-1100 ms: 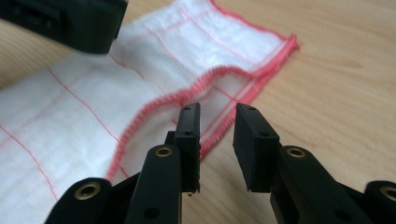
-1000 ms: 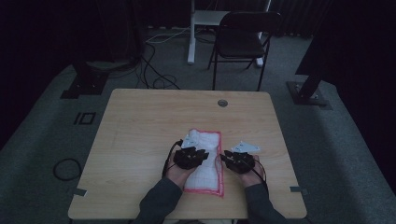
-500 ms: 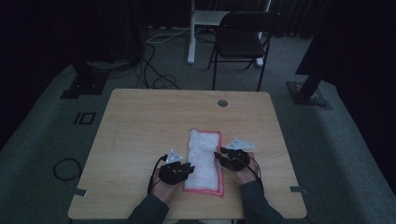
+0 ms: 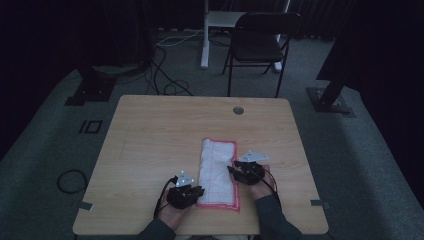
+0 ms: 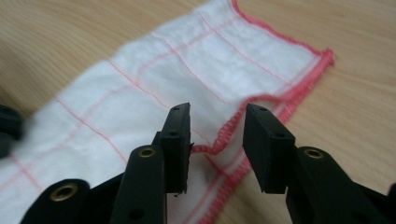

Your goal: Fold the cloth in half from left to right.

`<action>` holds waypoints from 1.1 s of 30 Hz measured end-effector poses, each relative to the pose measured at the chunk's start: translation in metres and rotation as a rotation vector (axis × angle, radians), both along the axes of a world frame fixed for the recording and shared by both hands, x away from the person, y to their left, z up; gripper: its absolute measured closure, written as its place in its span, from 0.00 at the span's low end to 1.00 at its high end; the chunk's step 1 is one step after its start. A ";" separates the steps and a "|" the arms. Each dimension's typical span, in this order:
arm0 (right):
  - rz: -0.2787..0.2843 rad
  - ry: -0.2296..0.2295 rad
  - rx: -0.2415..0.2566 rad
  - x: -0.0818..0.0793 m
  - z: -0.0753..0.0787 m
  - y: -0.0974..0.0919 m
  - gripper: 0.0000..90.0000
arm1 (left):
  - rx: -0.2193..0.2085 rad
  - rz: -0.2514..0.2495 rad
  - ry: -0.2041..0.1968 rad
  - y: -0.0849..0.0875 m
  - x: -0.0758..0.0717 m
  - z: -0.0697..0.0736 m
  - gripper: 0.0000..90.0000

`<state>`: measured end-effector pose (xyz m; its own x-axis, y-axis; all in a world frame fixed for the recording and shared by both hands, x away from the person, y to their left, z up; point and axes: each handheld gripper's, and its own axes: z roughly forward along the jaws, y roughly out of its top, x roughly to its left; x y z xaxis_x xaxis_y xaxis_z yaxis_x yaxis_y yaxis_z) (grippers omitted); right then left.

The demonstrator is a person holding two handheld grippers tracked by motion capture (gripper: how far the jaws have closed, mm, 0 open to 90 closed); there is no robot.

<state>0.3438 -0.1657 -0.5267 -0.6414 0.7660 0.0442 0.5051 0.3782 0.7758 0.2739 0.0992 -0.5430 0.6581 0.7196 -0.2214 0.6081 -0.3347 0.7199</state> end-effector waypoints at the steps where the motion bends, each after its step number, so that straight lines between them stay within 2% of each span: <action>1: -0.004 0.001 -0.006 0.000 -0.002 -0.001 0.70 | 0.001 -0.001 0.003 0.001 -0.002 0.000 0.89; 7: -0.022 0.022 -0.054 -0.001 -0.011 -0.006 0.71 | 0.006 -0.011 -0.002 0.003 -0.010 0.000 0.89; 12: -0.030 0.026 -0.084 -0.002 -0.013 -0.007 0.71 | -0.013 -0.014 0.004 0.009 -0.012 0.001 0.86; 15: -0.036 0.032 -0.083 -0.003 -0.014 -0.010 0.71 | -0.016 0.001 0.000 0.014 -0.011 0.001 0.83; 20: -0.076 0.033 -0.091 -0.002 -0.012 -0.013 0.72 | -0.032 0.041 -0.012 0.025 -0.003 0.003 0.80; 23: -0.098 0.034 -0.082 -0.001 -0.012 -0.016 0.72 | -0.032 0.067 -0.027 0.032 0.003 0.004 0.79; 26: -0.103 0.019 -0.051 -0.001 -0.009 -0.018 0.71 | -0.030 0.087 -0.036 0.037 0.008 0.005 0.79; 29: -0.094 0.005 -0.024 -0.001 -0.005 -0.015 0.68 | -0.023 0.096 -0.051 0.039 0.014 0.006 0.78; 30: -0.076 -0.015 -0.012 -0.001 -0.001 -0.009 0.65 | -0.018 0.096 -0.055 0.039 0.016 0.006 0.78; 33: -0.061 -0.024 -0.007 0.004 0.004 -0.002 0.64 | -0.013 0.101 -0.066 0.038 0.023 0.008 0.77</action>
<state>0.3480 -0.1678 -0.5222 -0.5943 0.8039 0.0237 0.5085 0.3528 0.7854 0.2972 0.1377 -0.5354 0.5962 0.7801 -0.1898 0.5895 -0.2649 0.7631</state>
